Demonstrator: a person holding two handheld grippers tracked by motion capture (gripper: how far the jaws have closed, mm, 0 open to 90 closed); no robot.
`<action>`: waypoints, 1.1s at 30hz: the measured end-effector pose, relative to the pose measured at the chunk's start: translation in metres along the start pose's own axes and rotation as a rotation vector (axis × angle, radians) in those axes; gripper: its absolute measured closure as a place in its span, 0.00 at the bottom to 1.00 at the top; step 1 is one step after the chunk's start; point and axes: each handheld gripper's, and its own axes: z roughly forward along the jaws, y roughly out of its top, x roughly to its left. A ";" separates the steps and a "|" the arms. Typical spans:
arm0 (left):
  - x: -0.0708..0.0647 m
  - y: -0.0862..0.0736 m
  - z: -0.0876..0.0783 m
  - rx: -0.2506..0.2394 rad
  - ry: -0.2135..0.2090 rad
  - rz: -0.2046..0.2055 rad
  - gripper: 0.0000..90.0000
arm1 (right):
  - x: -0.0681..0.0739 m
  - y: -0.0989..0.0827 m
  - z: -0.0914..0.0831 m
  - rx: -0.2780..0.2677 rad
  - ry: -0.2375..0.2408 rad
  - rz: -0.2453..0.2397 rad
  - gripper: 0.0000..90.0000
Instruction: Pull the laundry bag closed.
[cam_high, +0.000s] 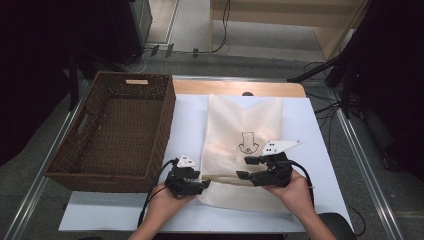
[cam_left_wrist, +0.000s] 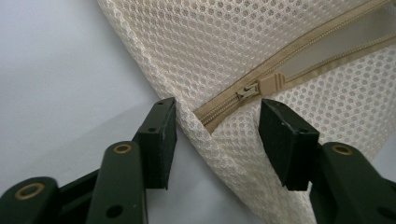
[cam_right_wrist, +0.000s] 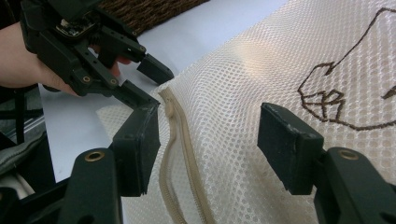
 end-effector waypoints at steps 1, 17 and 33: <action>0.000 0.000 0.000 0.000 0.006 0.002 0.57 | 0.000 0.000 0.000 -0.001 0.000 0.001 0.44; -0.002 0.000 0.002 0.002 0.065 0.030 0.81 | -0.001 0.001 0.001 -0.005 0.001 0.010 0.44; 0.005 0.016 -0.020 -0.033 -0.068 -0.027 0.92 | 0.006 0.000 -0.005 -0.028 0.009 -0.003 0.48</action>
